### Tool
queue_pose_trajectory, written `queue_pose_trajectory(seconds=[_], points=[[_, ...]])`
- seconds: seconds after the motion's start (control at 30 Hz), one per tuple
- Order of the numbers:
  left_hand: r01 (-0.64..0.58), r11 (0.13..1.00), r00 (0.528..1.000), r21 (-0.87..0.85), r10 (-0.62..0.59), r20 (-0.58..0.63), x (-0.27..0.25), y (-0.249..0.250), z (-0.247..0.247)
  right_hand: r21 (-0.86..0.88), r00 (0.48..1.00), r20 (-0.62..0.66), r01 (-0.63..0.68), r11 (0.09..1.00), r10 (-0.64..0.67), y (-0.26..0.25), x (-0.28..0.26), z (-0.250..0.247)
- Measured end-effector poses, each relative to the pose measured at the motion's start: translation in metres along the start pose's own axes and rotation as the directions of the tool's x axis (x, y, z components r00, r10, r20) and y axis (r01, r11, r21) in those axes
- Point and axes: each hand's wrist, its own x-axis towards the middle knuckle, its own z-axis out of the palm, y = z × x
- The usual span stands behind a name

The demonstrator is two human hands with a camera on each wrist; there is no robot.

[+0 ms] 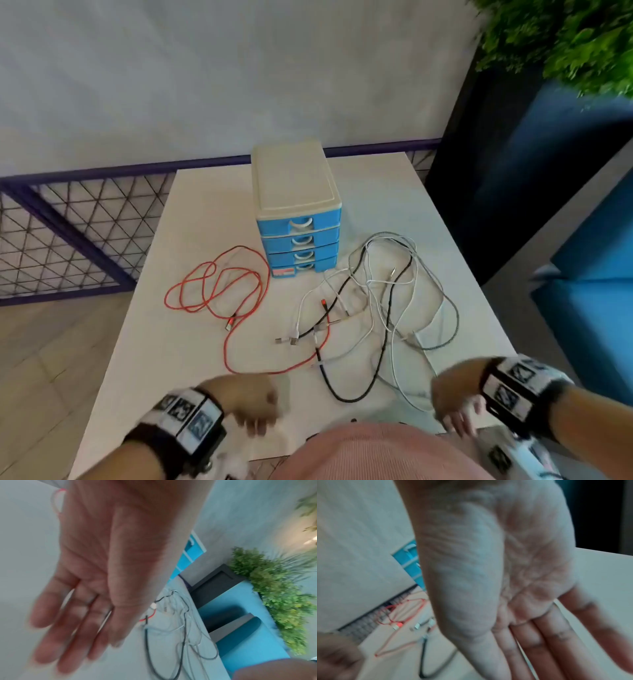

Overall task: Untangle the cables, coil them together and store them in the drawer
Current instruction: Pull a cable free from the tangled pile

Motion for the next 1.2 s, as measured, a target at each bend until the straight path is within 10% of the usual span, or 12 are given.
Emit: queue_pose_trajectory(seconds=[0.1, 0.23, 0.43, 0.6, 0.77, 0.9, 1.0, 1.1, 1.2], points=[[-0.071, 0.993, 0.883, 0.097, 0.107, -0.456, 0.024, 0.016, -0.034, 0.064, 0.944, -0.293, 0.180, 0.982, -0.154, -0.018, 0.003, -0.041], [-0.030, 1.000, 0.696, -0.010, 0.014, -0.718, 0.060, 0.023, -0.057, -0.106, 0.611, -0.730, 0.342, 0.934, -0.307, -0.053, -0.010, -0.083], [0.171, 0.984, 0.686, 0.055, -0.079, -0.724, 0.082, 0.026, -0.059, -0.178, 0.514, -0.762, 0.419, 0.890, -0.394, -0.081, -0.014, -0.099], [-0.054, 0.997, 0.611, 0.050, 0.073, -0.788, 0.056, 0.032, -0.072, -0.138, 0.404, -0.850, 0.448, 0.883, -0.338, -0.085, -0.018, -0.111], [-0.472, 0.881, 0.288, -0.003, 0.151, -0.946, -0.019, 0.059, -0.097, -0.122, 0.147, -0.928, 0.749, 0.651, -0.342, -0.110, -0.040, -0.133], [-0.808, 0.586, 0.051, -0.060, -0.033, -0.998, -0.063, 0.068, -0.116, -0.261, -0.097, -0.945, 0.800, 0.541, -0.313, -0.136, -0.067, -0.149], [-0.919, 0.393, -0.045, -0.002, -0.110, -0.993, -0.080, 0.076, -0.117, -0.286, -0.165, -0.945, 0.837, 0.467, -0.283, -0.152, -0.085, -0.161], [-0.917, 0.388, -0.113, 0.096, -0.021, -0.993, -0.080, 0.090, -0.104, -0.231, -0.169, -0.964, 0.913, 0.336, -0.204, -0.161, -0.092, -0.168], [-0.912, 0.409, -0.060, 0.033, -0.053, -0.997, -0.064, 0.094, -0.098, -0.192, -0.175, -0.980, 0.958, 0.211, -0.097, -0.163, -0.097, -0.167]])
